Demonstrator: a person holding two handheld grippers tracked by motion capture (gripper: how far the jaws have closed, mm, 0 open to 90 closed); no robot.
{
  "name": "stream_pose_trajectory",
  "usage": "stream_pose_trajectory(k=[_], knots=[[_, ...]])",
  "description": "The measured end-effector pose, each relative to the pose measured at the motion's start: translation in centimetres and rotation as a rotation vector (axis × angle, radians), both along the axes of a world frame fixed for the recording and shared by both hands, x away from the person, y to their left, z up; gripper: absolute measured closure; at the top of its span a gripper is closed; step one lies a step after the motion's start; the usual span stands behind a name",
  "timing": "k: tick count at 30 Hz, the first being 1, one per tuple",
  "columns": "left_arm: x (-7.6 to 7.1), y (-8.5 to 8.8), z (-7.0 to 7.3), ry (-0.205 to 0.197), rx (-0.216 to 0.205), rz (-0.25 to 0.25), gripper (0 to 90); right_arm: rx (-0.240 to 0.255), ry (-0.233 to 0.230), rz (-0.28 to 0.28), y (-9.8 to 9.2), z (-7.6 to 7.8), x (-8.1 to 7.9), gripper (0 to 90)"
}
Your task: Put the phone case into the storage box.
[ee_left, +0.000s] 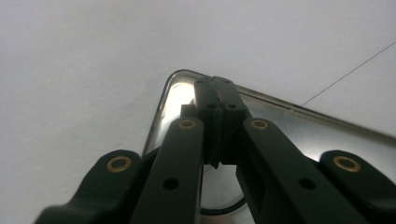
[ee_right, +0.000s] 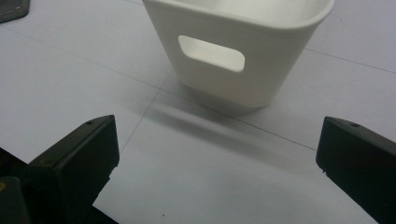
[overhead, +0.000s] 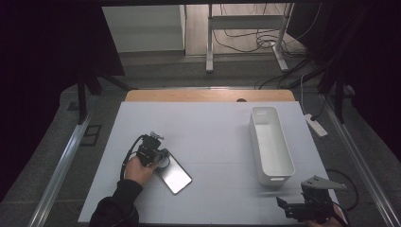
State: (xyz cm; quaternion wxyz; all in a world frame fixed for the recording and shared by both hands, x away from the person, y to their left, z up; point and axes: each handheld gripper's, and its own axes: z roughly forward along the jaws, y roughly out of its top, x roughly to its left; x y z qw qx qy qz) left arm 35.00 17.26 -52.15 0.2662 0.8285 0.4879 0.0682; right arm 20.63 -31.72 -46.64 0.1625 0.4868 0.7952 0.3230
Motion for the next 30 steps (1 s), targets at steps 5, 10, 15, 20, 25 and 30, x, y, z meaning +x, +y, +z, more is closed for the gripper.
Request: stream_pose_trajectory(k=[5, 10, 15, 20, 25, 30], knots=[[0.2, -0.6, -0.1, 0.002, 0.001, -0.007, 89.3, 0.001, -0.002, 0.000, 0.0, 0.0, 0.0, 0.0], [0.4, -1.0, -0.1, 0.003, 0.001, -0.017, 89.3, 0.001, -0.002, 0.001, 0.0, 0.0, 0.0, 0.0], [0.5, -1.4, 0.0, 0.005, -0.001, -0.029, 89.3, 0.000, -0.003, 0.001, 0.0, 0.0, 0.0, 0.0], [0.4, -1.8, 0.0, 0.008, -0.003, -0.048, 89.3, -0.002, 0.003, 0.002, 0.0, 0.0, 0.0, 0.0], [0.4, -2.2, 0.0, 0.010, -0.006, -0.064, 89.3, -0.002, 0.002, 0.004, 0.0, 0.0, 0.0, 0.0], [0.3, -2.6, 0.0, 0.012, -0.002, -0.090, 89.3, -0.002, 0.002, 0.005, 0.0, 0.0, 0.0, 0.0]])
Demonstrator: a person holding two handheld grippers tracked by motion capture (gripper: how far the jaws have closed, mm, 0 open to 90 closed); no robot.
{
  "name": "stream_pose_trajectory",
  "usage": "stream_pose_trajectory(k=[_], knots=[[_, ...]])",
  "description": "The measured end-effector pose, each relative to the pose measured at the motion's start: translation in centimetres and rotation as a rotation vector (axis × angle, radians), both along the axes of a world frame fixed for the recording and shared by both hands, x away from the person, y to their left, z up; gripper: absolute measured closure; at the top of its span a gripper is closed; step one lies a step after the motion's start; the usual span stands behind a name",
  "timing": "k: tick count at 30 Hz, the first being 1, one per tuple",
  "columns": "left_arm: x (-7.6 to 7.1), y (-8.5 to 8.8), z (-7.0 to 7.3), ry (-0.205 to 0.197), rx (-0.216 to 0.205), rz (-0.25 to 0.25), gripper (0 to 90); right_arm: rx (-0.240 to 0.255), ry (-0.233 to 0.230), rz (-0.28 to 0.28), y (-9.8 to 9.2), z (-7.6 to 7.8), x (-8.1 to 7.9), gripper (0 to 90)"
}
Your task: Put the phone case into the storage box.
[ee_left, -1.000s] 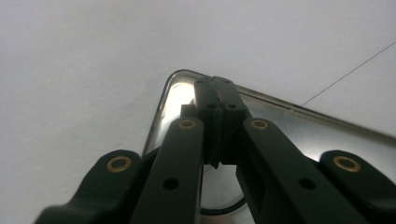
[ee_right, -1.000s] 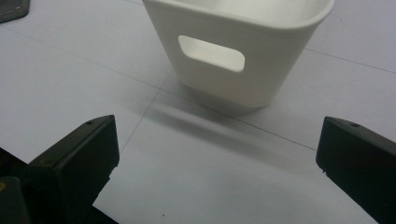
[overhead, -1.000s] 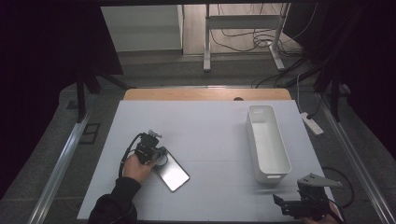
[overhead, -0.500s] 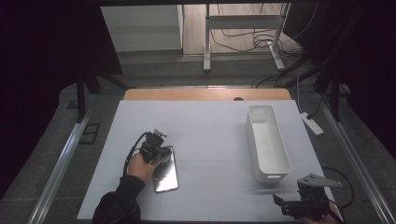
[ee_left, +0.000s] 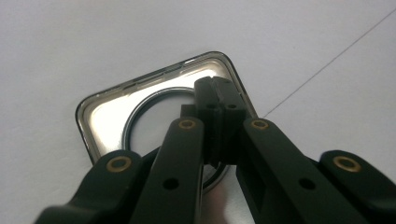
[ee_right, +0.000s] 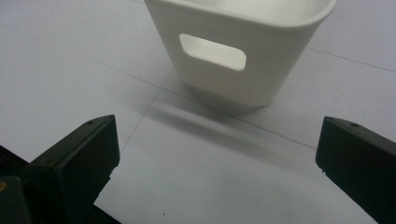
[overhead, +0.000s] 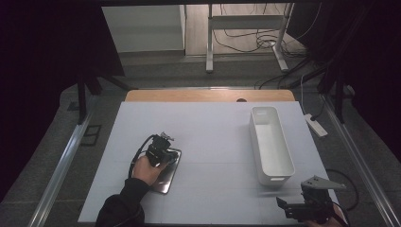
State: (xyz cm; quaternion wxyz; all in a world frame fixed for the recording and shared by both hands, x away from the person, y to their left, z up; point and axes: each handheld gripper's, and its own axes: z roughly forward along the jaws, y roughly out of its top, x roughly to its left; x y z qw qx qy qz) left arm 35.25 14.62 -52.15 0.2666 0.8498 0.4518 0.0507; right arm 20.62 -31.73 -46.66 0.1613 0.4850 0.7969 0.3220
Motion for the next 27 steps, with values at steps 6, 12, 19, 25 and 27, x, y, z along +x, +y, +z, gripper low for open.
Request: stream_pose_trajectory(k=[6, 12, 19, 25, 27], knots=[[-0.28, -0.40, -0.03, 0.004, 0.007, -0.024, 89.3, -0.001, 0.000, -0.001, 0.02, -0.01, 0.00, 0.0], [-0.55, -0.58, 0.00, 0.006, 0.007, -0.035, 89.3, -0.002, 0.001, 0.000, 0.04, -0.01, 0.00, 0.0], [-0.87, -0.82, 0.05, 0.012, 0.009, -0.050, 89.2, -0.003, 0.001, 0.000, 0.04, -0.02, 0.00, 0.0], [-0.88, -0.67, 0.24, 0.003, 0.001, -0.053, 89.1, -0.003, 0.001, 0.000, 0.04, -0.01, 0.00, 0.0], [-0.92, -0.60, 0.43, -0.005, -0.003, -0.052, 87.7, -0.002, 0.001, 0.000, 0.03, -0.01, 0.00, 0.0]])
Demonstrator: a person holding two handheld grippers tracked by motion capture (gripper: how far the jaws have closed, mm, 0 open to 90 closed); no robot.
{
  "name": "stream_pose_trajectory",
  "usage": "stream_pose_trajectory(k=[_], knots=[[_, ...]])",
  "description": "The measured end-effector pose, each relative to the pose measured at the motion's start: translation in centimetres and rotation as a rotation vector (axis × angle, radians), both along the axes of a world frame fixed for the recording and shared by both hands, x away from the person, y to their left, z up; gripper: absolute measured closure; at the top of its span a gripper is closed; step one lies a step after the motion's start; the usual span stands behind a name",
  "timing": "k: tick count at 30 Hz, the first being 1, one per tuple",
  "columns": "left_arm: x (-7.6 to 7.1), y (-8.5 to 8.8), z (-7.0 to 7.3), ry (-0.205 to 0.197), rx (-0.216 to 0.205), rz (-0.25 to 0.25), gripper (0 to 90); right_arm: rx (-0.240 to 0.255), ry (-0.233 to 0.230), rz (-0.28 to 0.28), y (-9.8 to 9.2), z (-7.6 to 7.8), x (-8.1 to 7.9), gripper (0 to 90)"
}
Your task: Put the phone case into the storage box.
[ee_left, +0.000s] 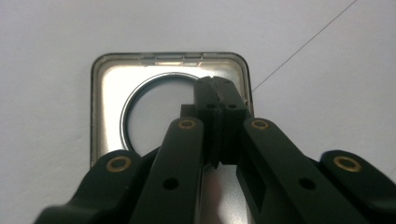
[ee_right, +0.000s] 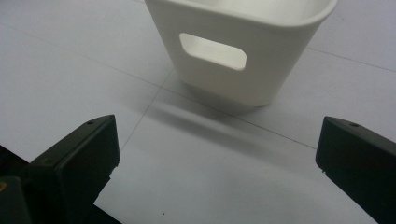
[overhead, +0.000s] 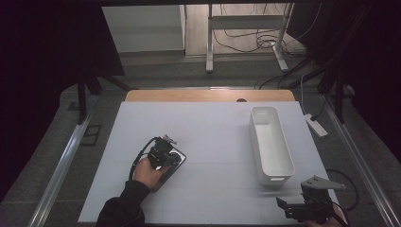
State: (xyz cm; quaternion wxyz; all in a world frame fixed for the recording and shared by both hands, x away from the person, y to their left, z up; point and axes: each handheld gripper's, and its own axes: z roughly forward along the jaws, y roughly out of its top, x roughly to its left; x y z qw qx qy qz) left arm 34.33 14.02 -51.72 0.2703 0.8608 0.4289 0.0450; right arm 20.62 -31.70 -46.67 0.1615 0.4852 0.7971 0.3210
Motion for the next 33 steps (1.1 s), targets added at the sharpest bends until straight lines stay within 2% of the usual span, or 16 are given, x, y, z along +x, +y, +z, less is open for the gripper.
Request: stream_pose_trajectory(k=[6, 17, 28, 29, 30, 33], knots=[[-0.4, 0.4, 1.0, -0.026, -0.015, -0.007, 78.0, 0.000, 0.000, 0.000, 0.0, 0.0, 0.0, 0.0], [-1.5, 0.9, 1.9, -0.034, -0.011, -0.025, 58.0, 0.000, 0.003, -0.004, 0.0, 0.0, 0.0, 0.0], [-2.5, 1.7, 2.5, -0.047, -0.028, 0.000, 34.5, 0.002, -0.002, -0.004, -0.1, 0.0, 0.0, 0.0], [-2.7, 1.9, 2.6, -0.051, -0.029, -0.001, 34.5, 0.002, -0.002, -0.004, -0.1, 0.0, 0.0, 0.0], [-2.8, 2.0, 2.6, -0.052, -0.031, 0.002, 28.9, 0.007, -0.005, -0.003, -0.1, 0.0, -0.1, 0.0], [-3.0, 2.4, 2.8, -0.057, -0.027, 0.007, 22.2, 0.006, -0.011, 0.002, -0.1, 0.1, -0.1, 0.0]])
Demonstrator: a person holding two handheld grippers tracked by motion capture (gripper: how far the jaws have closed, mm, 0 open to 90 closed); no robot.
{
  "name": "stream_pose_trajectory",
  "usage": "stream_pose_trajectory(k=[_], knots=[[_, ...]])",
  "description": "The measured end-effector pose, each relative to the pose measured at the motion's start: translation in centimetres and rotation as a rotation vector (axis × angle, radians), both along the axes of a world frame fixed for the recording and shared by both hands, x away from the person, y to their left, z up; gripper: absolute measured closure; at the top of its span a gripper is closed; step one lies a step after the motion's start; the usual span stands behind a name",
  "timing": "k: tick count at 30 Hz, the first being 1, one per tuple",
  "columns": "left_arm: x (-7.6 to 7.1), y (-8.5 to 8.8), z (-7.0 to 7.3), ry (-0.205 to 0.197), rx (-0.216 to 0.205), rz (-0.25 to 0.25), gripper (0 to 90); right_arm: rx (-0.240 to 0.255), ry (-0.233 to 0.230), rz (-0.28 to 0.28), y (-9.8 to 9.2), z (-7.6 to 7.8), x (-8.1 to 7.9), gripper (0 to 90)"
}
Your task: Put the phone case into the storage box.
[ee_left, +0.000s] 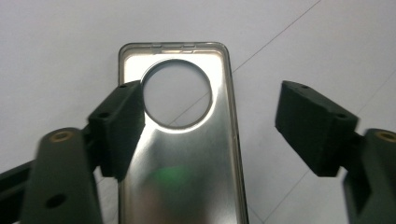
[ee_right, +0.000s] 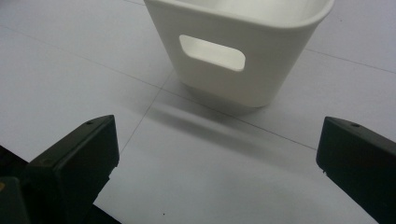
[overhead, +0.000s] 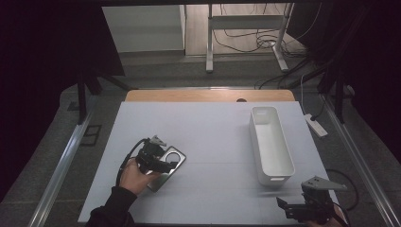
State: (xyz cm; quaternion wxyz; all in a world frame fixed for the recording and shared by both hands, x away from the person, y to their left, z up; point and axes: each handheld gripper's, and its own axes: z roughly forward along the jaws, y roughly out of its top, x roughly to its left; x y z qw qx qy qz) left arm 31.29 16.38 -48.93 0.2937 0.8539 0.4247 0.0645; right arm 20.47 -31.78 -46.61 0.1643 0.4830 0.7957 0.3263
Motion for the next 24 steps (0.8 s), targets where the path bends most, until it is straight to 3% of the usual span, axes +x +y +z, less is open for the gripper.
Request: stream_pose_trajectory(k=[7, 11, 24], knots=[[-0.7, 1.5, 0.5, -0.011, -0.022, 0.008, 8.8, 0.001, -0.010, 0.008, 0.0, 0.0, -0.1, 0.0], [-1.1, 2.7, 0.6, -0.009, -0.062, 0.012, 4.8, 0.000, -0.009, 0.008, 0.0, 0.0, -0.1, 0.0], [-2.0, 4.8, 0.3, -0.062, -0.047, 0.014, 0.0, -0.001, -0.006, 0.008, 0.1, 0.0, -0.1, 0.0]])
